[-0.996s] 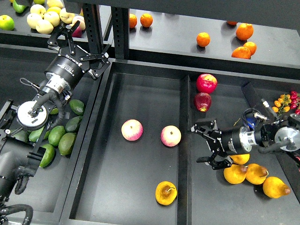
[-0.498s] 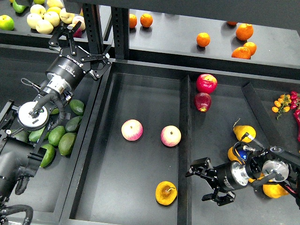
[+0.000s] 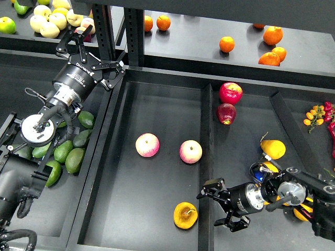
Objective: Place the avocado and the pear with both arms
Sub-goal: 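Position the open right gripper around the yellow pear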
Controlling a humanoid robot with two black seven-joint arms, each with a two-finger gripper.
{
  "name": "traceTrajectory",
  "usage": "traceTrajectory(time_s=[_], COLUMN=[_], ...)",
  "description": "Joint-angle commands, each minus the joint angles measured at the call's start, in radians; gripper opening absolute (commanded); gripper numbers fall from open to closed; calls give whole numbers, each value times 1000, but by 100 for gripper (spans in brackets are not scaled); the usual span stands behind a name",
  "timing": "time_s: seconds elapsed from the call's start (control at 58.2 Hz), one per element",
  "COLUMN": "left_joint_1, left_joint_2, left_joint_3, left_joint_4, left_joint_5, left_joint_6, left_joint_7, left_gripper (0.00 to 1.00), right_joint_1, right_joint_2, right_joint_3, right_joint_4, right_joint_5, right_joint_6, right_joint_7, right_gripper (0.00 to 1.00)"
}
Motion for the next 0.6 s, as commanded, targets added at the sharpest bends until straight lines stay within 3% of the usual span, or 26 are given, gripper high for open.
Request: traceTrajectory(time_s=[0.0,0.584], left_joint_1=[0,3], left_joint_2=[0,0], left_joint_3=[2,11], left_joint_4=[0,0], left_joint_5=[0,0], left_joint_6=[0,0], left_joint_7=[0,0], left_gripper=[99,99], right_joint_1=[1,13], right_joint_2=[34,201], right_joint_3=[1,41], right_joint_4=[-43,-256], right_joint_5=[0,9], right_joint_6=[0,0], right_joint_7=[0,0], right_gripper=[100,100])
